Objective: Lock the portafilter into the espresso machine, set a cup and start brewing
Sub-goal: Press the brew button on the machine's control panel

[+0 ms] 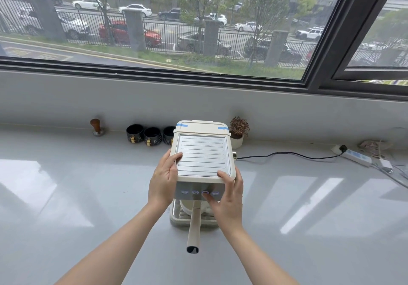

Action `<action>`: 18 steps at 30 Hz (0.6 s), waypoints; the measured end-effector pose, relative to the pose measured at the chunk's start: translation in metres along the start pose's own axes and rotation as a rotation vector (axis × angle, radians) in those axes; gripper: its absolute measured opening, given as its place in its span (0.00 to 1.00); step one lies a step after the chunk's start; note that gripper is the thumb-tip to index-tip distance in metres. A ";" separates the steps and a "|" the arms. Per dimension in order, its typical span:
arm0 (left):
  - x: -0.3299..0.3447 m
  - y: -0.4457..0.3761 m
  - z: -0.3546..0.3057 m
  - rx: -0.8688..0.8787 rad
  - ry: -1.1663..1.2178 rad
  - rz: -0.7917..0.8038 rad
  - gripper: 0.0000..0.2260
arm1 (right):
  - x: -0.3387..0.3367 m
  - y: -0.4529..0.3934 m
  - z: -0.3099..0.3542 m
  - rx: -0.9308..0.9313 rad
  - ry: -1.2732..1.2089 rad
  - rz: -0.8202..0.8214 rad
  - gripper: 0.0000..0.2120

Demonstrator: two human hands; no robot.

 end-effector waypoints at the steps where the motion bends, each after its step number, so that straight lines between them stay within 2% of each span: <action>1: 0.000 0.000 0.000 -0.002 -0.001 0.000 0.20 | -0.001 0.000 0.000 0.000 0.000 0.001 0.33; 18: -0.001 0.003 -0.004 -0.002 -0.004 -0.015 0.20 | -0.002 0.002 0.001 -0.001 0.005 0.002 0.33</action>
Point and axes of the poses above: each hand's wrist, its own y-axis away from the middle knuckle, its own x-axis out of the palm, z = x × y, the point moved 6 cm from there along -y, towards the middle knuckle, and after that the axes turned 7 degrees about x, right-handed, at the moved point
